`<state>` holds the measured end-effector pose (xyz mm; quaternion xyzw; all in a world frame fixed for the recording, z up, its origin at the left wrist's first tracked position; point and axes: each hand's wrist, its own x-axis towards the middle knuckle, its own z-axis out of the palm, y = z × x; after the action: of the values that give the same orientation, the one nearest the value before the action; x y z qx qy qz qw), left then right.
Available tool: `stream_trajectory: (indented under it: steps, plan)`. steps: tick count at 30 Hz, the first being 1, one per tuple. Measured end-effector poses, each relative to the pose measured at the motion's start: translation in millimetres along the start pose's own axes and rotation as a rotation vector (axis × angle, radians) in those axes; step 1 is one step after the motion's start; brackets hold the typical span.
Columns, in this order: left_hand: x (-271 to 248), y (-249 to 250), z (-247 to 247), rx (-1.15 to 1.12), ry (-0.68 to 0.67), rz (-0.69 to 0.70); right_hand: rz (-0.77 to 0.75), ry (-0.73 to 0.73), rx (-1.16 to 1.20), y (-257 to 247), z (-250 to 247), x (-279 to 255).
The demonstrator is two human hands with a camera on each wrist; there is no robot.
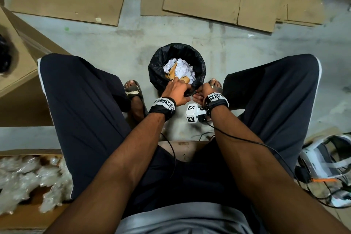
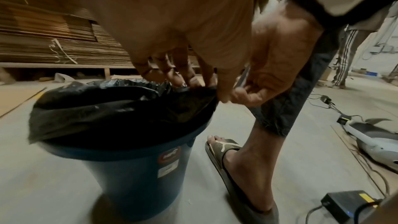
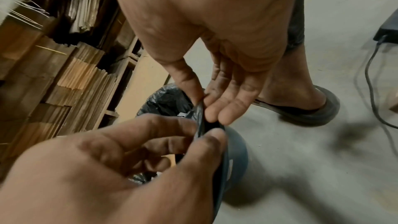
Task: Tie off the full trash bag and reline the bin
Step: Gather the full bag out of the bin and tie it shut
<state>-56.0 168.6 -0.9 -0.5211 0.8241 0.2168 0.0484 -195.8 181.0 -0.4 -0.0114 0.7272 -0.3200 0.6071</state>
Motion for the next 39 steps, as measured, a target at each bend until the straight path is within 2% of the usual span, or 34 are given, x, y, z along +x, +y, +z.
stream_trajectory:
  steps: [3,9,11,12,14,16,17,19,20,24,26,29,33,36,39]
  plan:
    - [2,5,-2,-0.056,0.039,-0.004,-0.012,-0.003,-0.011,-4,-3,-5]
    - [-2,1,-13,-0.236,-0.006,-0.033,-0.009,0.031,-0.021,3,-7,1]
    - [-3,-3,-15,-0.236,-0.023,-0.045,0.006,0.010,-0.076,3,-7,-4]
    - [-3,-3,-15,-0.209,-0.019,-0.034,-0.034,0.032,-0.100,2,-8,-2]
    - [-4,0,-17,-0.105,-0.021,0.016,-0.192,0.106,-0.285,-1,-7,-3]
    - [-4,6,-17,-0.020,-0.047,0.039,-0.309,0.135,-0.651,-6,-5,-8]
    - [-4,9,-16,0.001,-0.061,0.035,-0.346,0.139,-0.831,-8,-4,-11]
    - [-5,13,-17,0.004,-0.090,0.000,-0.395,0.100,-0.992,-6,0,-14]
    - [-6,13,-18,-0.011,-0.102,-0.022,-0.388,0.087,-0.983,-3,2,-12]
    - [-8,5,-24,-0.128,-0.128,-0.037,-0.121,0.047,-0.477,10,-2,7]
    - [-7,-1,-24,-0.152,-0.138,-0.043,-0.021,0.016,-0.340,16,-3,13]
    - [-5,-8,-23,-0.133,-0.121,-0.054,-0.009,-0.004,-0.325,16,-1,11]
    - [0,-5,-23,-0.032,-0.088,-0.009,-0.106,0.056,-0.289,-10,1,-8]
    - [-1,-1,-23,-0.114,-0.066,-0.004,-0.137,0.105,-0.202,-18,-3,-15]
    - [-4,0,-24,-0.182,-0.031,0.002,-0.061,0.093,-0.150,-10,-6,-9]
